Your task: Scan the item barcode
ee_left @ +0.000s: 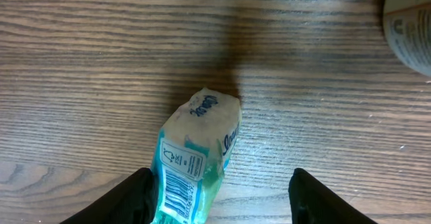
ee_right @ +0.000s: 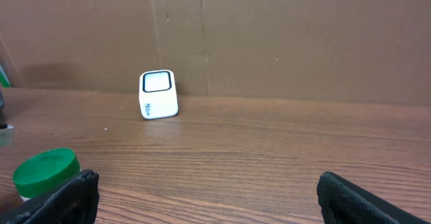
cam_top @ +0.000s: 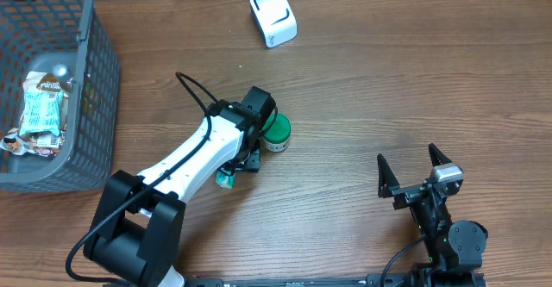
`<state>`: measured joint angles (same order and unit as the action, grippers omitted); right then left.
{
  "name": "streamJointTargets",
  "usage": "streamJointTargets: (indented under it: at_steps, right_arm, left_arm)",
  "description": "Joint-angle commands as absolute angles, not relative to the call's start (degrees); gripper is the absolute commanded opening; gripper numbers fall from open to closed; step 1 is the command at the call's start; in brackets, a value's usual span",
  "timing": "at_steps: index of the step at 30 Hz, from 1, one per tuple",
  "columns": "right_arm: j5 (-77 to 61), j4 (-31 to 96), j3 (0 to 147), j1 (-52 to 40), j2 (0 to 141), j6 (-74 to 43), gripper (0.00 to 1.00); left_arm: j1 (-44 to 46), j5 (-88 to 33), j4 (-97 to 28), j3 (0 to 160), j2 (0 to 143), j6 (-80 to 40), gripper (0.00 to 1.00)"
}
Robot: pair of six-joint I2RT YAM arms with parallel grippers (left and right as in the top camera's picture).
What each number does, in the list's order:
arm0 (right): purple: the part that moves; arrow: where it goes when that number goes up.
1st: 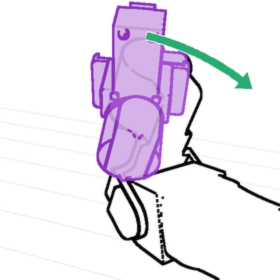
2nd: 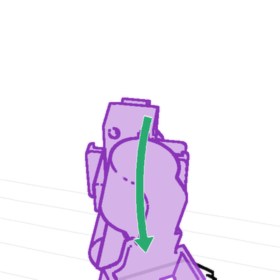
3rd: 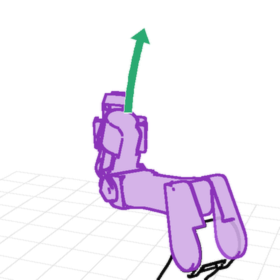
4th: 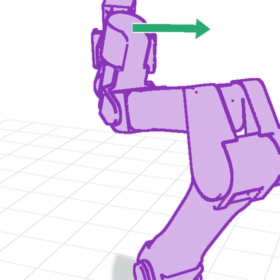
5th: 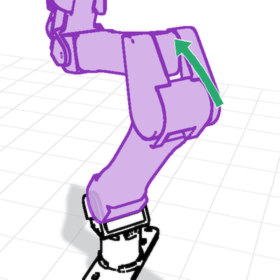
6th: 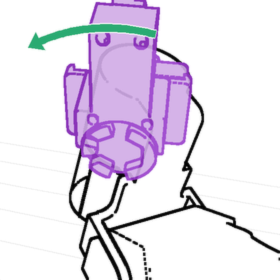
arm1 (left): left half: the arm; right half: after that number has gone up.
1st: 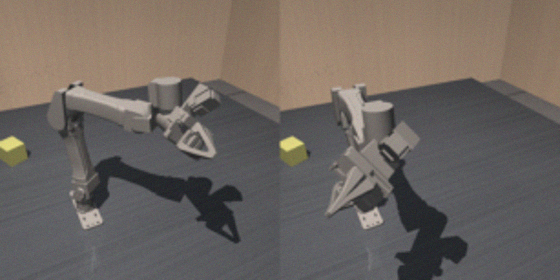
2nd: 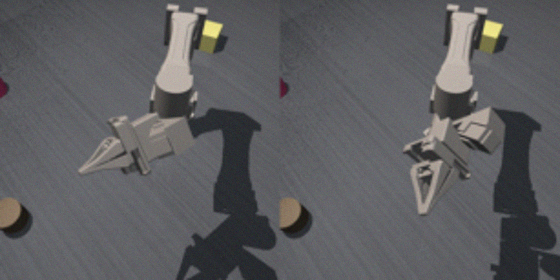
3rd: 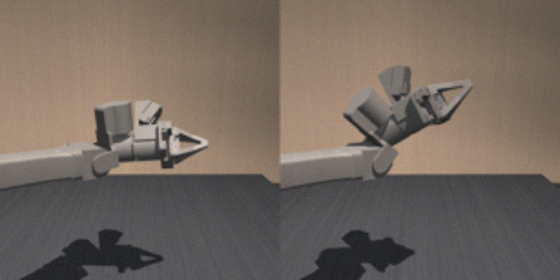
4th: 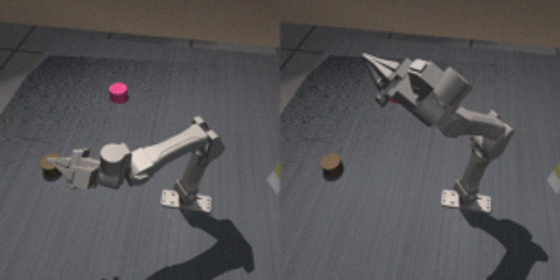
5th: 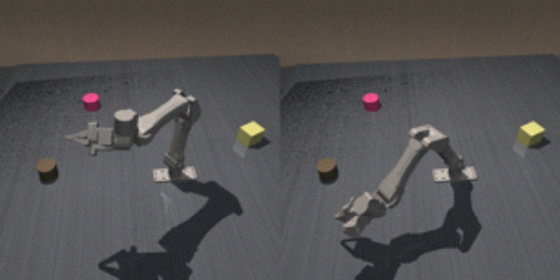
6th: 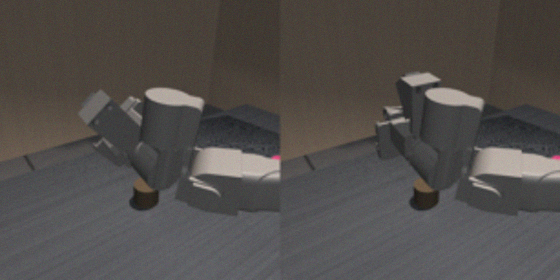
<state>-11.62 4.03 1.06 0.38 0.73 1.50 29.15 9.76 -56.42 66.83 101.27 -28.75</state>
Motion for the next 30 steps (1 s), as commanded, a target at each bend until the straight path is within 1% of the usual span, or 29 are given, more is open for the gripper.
streamJointTargets:
  at_steps: [1, 5, 7, 9, 13, 16, 23, 30]
  right_arm:
    - [-11.64, 3.73, 0.45, 0.60, 0.16, 1.58, 1.00]
    - [-11.66, 3.75, 0.45, 0.60, 0.16, 1.58, 1.00]
    - [-11.66, 3.73, 0.45, 0.60, 0.16, 1.58, 1.00]
    - [-11.66, 3.73, 0.45, 0.60, 0.16, 1.61, 1.00]
    - [-11.66, 3.75, 0.45, 0.60, 0.16, 1.61, 1.00]
    - [-11.66, 3.73, 0.45, 0.60, 0.16, 1.58, 1.00]
    - [-11.66, 3.73, 0.45, 0.60, 0.16, 1.58, 1.00]
    - [-11.66, 3.73, 0.45, 0.60, 0.16, 1.61, 1.00]
  left_arm:
    - [29.15, 12.27, -56.25, 66.32, 101.58, -28.29, 0.60]
    - [29.15, 13.76, -55.90, 66.30, 101.58, -28.29, 0.61]
    - [29.15, 13.87, -55.16, 66.06, 101.58, -28.29, 0.66]
    - [29.15, 13.63, -54.68, 65.69, 101.58, -28.29, 0.66]
    - [29.15, 13.47, -53.69, 64.27, 101.58, -28.29, 0.61]
    - [29.15, 13.15, -52.40, 62.81, 101.58, -28.29, 0.59]
    - [29.17, 10.44, -50.46, 60.84, 101.58, -27.20, 0.53]
    - [29.15, 10.44, -49.98, 60.84, 101.58, -27.22, 0.43]
